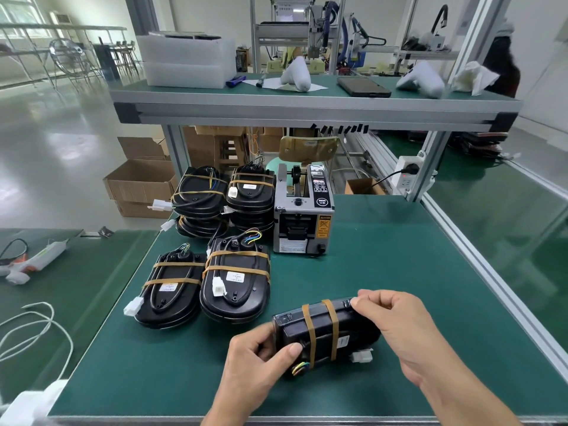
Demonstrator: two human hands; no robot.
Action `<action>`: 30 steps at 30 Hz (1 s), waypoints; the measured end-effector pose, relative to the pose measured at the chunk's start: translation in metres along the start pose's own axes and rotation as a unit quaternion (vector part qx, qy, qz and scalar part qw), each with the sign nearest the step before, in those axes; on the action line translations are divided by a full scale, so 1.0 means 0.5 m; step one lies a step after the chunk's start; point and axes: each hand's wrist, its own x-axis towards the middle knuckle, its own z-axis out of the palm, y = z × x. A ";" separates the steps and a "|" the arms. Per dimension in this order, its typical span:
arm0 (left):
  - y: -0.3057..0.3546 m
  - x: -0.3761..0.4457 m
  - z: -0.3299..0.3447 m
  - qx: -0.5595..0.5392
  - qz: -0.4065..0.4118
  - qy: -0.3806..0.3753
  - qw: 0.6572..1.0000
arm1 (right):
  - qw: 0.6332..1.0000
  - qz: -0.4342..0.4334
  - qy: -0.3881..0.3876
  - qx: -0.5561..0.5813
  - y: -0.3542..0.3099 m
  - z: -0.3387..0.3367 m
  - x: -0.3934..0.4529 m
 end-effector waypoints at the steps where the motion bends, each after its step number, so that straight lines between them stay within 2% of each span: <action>1: -0.002 0.000 0.000 0.005 0.004 0.006 1.000 | 1.000 0.000 0.000 -0.002 0.002 -0.001 0.002; 26: -0.002 0.002 -0.001 -0.003 0.020 -0.001 1.000 | 0.989 -0.049 0.045 -0.132 0.003 0.010 0.008; 30: 0.000 0.002 -0.001 0.022 0.031 0.017 0.999 | 0.988 -0.058 0.048 -0.134 0.004 0.011 0.008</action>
